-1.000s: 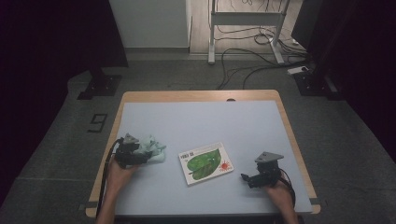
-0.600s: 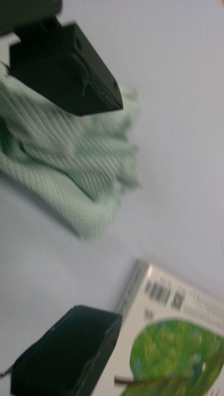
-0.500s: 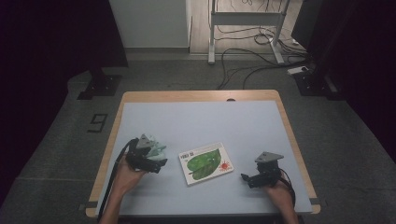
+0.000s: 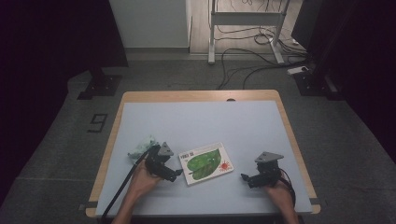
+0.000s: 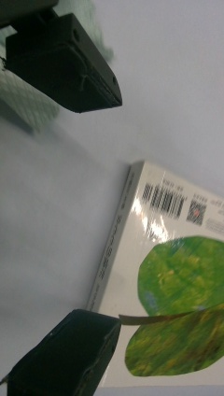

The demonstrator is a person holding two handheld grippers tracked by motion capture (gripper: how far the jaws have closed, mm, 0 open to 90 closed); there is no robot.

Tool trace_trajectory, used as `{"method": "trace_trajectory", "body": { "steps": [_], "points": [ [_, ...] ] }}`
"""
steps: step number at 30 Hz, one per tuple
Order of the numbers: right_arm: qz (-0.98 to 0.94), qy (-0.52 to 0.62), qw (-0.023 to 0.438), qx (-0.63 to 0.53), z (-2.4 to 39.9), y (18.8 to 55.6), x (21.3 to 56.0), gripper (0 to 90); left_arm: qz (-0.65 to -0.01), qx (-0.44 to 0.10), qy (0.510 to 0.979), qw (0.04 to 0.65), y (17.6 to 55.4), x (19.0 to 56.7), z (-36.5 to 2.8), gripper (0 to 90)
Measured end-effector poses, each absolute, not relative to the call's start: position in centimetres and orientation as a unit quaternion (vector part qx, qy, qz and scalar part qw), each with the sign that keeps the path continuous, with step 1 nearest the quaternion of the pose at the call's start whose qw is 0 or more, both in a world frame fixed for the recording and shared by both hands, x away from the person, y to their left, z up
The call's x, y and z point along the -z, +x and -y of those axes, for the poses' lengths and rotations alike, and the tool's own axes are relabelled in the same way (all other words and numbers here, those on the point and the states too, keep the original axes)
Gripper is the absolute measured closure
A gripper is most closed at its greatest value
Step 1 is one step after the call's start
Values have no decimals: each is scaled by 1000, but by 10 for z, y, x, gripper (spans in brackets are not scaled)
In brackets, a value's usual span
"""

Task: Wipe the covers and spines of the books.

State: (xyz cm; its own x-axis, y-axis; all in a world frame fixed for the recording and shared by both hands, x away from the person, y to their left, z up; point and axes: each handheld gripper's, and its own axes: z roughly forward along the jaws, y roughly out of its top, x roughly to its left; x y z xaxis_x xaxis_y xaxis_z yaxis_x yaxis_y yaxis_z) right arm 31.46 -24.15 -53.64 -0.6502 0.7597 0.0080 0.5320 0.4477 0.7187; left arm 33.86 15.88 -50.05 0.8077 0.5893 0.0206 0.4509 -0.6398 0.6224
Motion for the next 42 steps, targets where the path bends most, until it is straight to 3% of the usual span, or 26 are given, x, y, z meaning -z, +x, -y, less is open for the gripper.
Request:
{"method": "trace_trajectory", "body": {
  "steps": [8,22,42],
  "points": [
    [-836,387,159,-355,241,315,536,0,-266,-100,913,293,333,512,-147,0],
    [-836,382,142,-368,242,316,533,0,-255,-78,908,323,329,519,-138,0],
    [-849,353,120,-375,214,346,518,0,-256,-96,902,335,316,529,-138,0]
  ]
}}
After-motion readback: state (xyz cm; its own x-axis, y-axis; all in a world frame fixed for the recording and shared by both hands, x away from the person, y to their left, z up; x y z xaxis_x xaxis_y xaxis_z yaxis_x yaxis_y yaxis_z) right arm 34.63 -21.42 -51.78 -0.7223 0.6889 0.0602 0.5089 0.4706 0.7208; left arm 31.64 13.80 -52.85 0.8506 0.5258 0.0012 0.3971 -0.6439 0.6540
